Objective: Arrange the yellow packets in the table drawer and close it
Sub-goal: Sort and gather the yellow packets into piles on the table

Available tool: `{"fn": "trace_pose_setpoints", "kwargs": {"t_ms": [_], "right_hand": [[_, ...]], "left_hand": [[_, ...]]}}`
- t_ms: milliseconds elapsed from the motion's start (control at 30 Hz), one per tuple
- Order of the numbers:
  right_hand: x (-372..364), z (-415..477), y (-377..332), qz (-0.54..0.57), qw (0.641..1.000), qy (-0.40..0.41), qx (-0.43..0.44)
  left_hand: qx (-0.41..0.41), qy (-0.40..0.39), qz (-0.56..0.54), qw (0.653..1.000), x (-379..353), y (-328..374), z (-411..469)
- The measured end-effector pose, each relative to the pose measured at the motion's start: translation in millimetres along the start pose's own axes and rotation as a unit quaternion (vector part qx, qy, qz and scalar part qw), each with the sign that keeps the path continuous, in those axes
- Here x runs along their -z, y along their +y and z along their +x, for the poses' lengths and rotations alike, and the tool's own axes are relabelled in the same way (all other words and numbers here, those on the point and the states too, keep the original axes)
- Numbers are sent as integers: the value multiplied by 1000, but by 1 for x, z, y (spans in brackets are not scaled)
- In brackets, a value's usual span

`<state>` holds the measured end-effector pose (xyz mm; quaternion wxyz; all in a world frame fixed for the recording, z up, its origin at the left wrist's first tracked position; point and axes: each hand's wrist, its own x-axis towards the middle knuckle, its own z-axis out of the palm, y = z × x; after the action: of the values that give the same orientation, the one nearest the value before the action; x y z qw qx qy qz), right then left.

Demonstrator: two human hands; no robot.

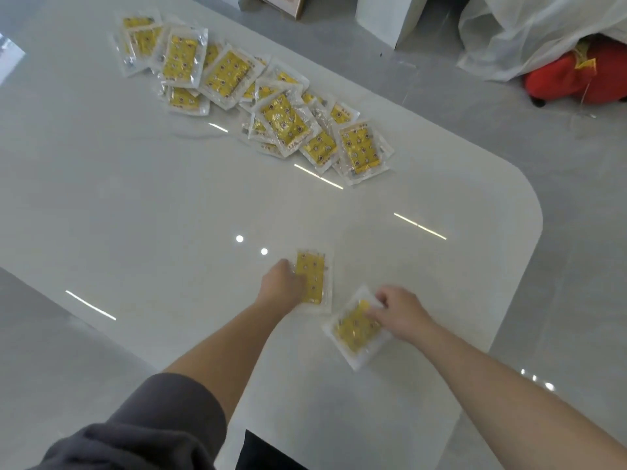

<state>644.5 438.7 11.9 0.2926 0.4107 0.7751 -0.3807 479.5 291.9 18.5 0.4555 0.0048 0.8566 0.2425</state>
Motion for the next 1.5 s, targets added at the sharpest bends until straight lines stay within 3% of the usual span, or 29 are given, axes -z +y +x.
{"fn": "trace_pose_setpoints", "kwargs": {"t_ms": [67,167,233,300,333,367,400,433,500,600,733,933,1100,1300,1500], "right_hand": [[30,20,-27,164,983,78,-20],[74,53,-69,332,928,164,-41],[99,72,-98,425,883,194,-52],[116,89,-120,515,835,186,-61],[119,95,-124,503,843,181,-63],[119,99,-124,422,886,181,-67],[115,100,-119,288,940,171,-67],[108,98,-109,143,976,151,-69],[90,88,-84,-46,991,89,-83],[75,68,-38,-127,982,25,-138],[95,58,25,-180,971,15,-160],[116,62,81,-249,966,19,-71],[116,66,87,-217,975,12,-53],[116,68,90,-215,975,17,-44],[153,76,88,-312,950,-28,9]], "left_hand": [[32,18,-153,988,23,18,19],[49,1,-371,927,53,59,44],[31,-14,-452,892,71,97,59],[20,-29,-458,888,84,129,72],[19,-31,-408,912,86,138,77],[11,-24,-302,953,83,141,80],[-11,-4,-152,988,78,137,82],[-52,19,6,998,69,128,80],[-131,50,228,963,46,105,63],[-138,3,375,917,-2,76,35],[-110,-57,403,907,-71,75,10],[-39,3,373,927,-148,105,-1],[-40,29,363,931,-152,103,1],[-82,17,321,943,-156,152,24],[-45,10,343,938,-158,160,30]]}}
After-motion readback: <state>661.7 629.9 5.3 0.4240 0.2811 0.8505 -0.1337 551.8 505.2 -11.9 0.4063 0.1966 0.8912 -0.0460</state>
